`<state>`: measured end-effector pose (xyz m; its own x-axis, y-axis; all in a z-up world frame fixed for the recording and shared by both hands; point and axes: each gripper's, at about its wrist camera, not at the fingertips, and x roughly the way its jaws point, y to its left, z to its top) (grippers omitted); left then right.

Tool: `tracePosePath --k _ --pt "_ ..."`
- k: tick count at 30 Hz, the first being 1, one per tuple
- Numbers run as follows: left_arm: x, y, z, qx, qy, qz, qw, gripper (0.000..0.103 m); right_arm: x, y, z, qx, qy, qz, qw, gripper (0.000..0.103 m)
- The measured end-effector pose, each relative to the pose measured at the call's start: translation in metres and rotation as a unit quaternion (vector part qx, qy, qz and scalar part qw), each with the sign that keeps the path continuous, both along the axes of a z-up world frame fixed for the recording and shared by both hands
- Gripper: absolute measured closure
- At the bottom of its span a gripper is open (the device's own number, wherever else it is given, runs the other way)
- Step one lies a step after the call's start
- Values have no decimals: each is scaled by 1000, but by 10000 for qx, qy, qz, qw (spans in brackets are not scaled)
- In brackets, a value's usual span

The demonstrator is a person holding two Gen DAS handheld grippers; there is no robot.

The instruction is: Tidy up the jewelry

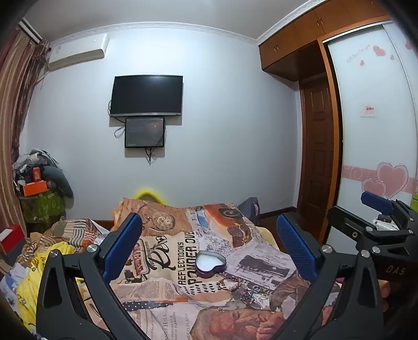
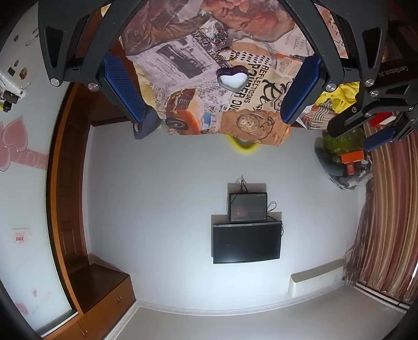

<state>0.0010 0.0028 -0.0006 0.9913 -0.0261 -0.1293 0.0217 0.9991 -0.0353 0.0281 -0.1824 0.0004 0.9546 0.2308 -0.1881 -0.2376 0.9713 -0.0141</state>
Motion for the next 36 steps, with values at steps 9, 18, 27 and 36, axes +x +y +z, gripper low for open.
tracePosePath --k 9,18,27,36 --pt "-2 -2 3 -17 144 -10 9999 0 1 -2 1 38 27 6 10000 0" --pt "5 2 -3 -126 202 41 9997 0 -1 -2 0 24 34 21 10000 0" --pt "9 6 -5 -213 292 67 9993 0 2 3 -8 12 61 68 10000 0" --pt "15 9 -6 -210 365 72 9991 0 2 4 -8 17 96 82 9999 0"
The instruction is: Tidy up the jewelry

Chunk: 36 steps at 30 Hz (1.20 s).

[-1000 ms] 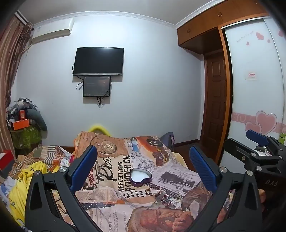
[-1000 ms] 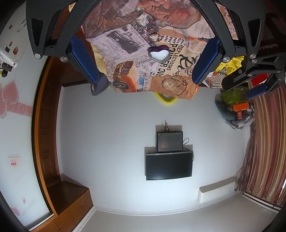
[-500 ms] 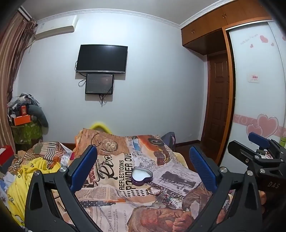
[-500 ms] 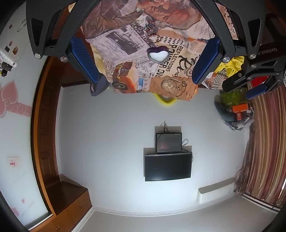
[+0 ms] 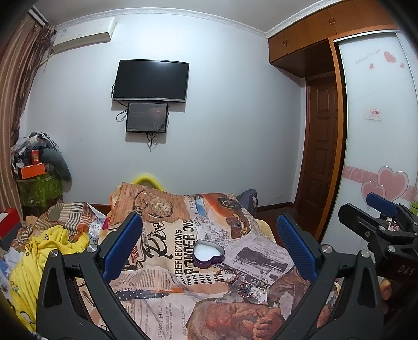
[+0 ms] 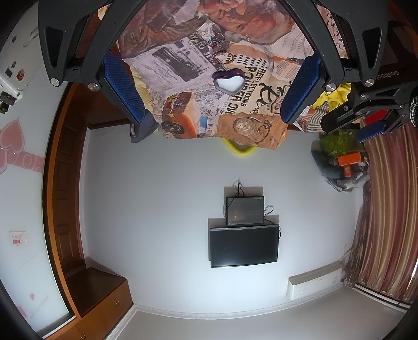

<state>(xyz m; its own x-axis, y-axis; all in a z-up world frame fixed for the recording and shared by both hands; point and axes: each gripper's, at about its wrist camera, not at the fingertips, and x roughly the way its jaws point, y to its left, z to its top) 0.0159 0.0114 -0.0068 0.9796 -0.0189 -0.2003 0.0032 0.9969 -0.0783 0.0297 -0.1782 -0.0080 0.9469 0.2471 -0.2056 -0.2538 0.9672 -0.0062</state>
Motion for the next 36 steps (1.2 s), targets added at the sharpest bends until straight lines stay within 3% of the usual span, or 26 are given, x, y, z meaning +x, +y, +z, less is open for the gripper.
tracePosePath --k 36 --pt "1 1 -3 6 20 -12 10000 0 2 -3 1 52 58 1 10000 0"
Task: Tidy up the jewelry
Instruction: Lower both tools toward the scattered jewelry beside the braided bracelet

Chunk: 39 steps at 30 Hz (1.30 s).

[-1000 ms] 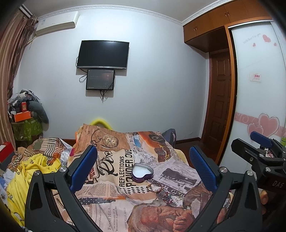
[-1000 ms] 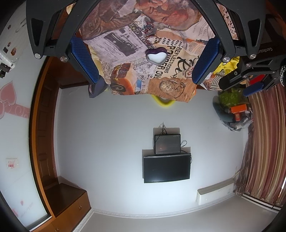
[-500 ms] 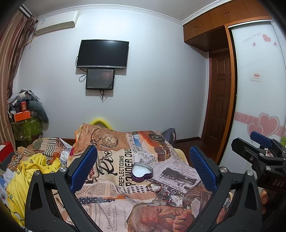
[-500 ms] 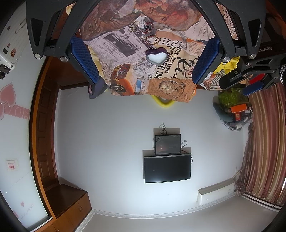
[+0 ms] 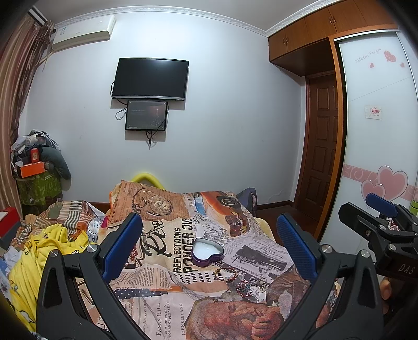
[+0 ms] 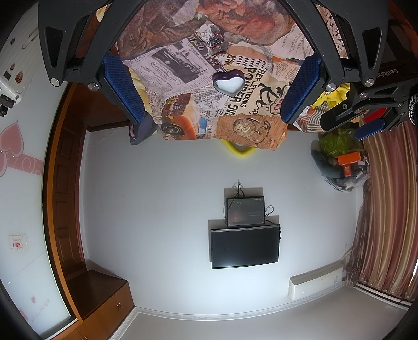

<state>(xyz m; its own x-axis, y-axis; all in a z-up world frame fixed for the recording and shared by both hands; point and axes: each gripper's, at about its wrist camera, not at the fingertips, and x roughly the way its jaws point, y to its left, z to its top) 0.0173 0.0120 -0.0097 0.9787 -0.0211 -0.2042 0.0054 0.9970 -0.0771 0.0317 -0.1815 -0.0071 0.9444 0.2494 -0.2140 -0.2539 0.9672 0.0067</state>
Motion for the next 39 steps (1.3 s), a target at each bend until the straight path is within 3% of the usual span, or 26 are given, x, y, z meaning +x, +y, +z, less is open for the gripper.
tracePosePath --k 13,23,31,39 --pt "6 0 -7 -2 74 -12 10000 0 5 -1 -3 -37 44 -26 10000 0" --pt "43 3 -27 50 510 -45 9987 0 33 -9 -20 -199 400 -269 9986 0" --pt "104 13 -64 292 1377 -145 9899 0 71 -20 -53 -502 1103 -511 9913 0" --pt "154 18 -119 291 2480 -510 9670 2 105 -23 -100 -525 2028 -281 9774 0"
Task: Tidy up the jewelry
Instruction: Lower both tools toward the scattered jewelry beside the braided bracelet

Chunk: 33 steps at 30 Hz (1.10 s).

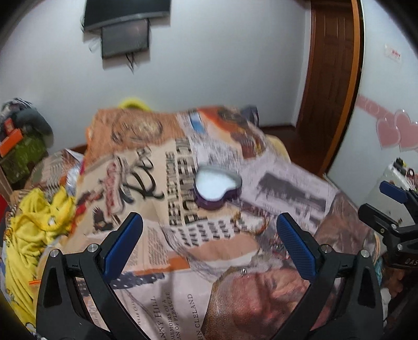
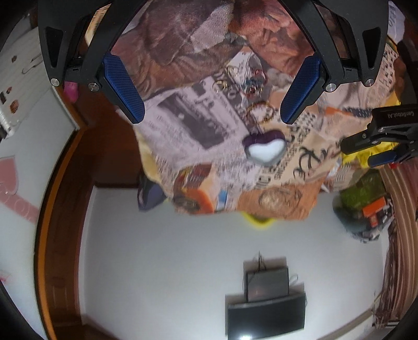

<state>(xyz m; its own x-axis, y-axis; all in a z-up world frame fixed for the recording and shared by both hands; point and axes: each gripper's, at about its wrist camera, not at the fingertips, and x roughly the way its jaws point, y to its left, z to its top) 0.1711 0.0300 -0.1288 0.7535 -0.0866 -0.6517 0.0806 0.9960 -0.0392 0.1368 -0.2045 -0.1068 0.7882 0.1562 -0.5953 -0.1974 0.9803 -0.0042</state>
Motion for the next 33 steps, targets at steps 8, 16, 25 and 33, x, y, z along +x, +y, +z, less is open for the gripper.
tracePosePath --k 8,16,25,33 --pt "23 -6 -43 52 863 -329 9957 30 22 -9 -44 108 735 205 9970 32" --pt "27 -15 -73 -122 1423 -596 9880 49 27 -9 -70 221 1216 464 9912 41" --pt "19 -31 -90 -236 1664 -936 9813 66 30 0 -94 139 1586 683 9849 61" --pt "24 -35 -99 -305 1773 -991 9787 74 31 5 -99 131 1602 772 9840 62"
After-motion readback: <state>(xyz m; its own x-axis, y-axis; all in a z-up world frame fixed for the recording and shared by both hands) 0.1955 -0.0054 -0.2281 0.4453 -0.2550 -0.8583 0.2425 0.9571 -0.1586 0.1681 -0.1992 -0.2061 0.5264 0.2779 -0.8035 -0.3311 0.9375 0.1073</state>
